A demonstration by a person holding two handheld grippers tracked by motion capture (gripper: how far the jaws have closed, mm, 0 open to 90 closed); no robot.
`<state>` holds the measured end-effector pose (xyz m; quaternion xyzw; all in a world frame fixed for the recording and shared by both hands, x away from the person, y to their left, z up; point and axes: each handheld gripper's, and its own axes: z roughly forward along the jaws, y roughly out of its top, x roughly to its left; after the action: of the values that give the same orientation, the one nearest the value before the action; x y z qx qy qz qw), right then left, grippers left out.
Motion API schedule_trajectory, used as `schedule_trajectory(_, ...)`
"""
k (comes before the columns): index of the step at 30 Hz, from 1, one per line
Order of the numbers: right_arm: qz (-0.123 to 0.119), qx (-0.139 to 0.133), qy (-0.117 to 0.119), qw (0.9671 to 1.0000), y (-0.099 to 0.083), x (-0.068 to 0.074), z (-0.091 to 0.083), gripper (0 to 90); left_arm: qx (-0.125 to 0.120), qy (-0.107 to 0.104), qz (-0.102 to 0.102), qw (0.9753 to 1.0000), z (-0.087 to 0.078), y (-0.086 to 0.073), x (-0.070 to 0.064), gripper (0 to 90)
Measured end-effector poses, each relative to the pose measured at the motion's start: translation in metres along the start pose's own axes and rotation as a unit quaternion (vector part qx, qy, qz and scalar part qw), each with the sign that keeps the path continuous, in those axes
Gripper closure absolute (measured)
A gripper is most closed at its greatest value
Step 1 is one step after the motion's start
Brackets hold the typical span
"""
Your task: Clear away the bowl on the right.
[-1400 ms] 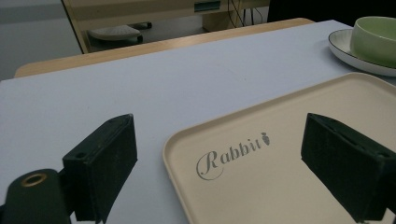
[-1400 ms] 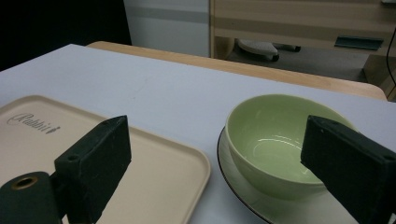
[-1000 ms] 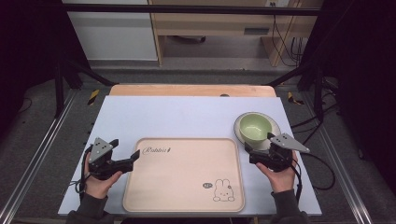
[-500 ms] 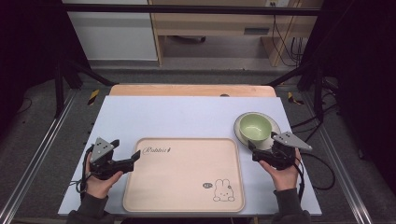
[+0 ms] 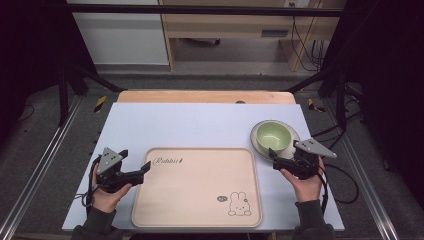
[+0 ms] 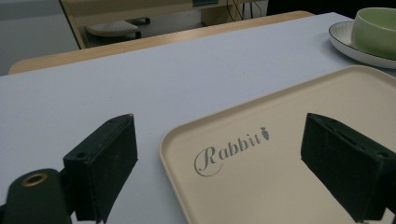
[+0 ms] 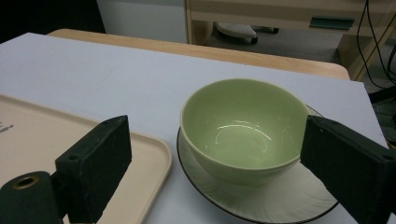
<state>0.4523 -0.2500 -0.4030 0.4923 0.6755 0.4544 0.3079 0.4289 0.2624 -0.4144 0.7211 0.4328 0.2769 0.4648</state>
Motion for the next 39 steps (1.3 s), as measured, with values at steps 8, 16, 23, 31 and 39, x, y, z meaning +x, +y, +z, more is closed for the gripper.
schedule_trajectory(8,0.000,0.012,-0.011,0.9999,0.001,-0.005,0.006,10.6,0.002,0.000,0.001,1.0000,0.001,0.000,0.000,10.4)
schedule_trajectory(16,0.009,0.017,-0.018,0.9996,0.001,-0.010,0.009,12.3,0.002,0.000,0.001,1.0000,0.001,-0.001,-0.001,10.5)
schedule_trajectory(23,0.016,0.029,-0.030,0.9990,0.003,-0.015,0.014,14.3,0.007,-0.002,0.004,1.0000,0.003,-0.002,-0.003,10.5)
schedule_trajectory(31,0.019,0.034,-0.045,0.9982,0.007,-0.022,0.020,15.2,0.010,0.000,0.005,0.9999,0.004,-0.003,-0.002,10.4)
schedule_trajectory(39,0.017,0.052,-0.053,0.9971,0.006,-0.028,0.031,15.7,0.013,0.000,0.006,0.9999,0.005,-0.003,-0.002,10.4)
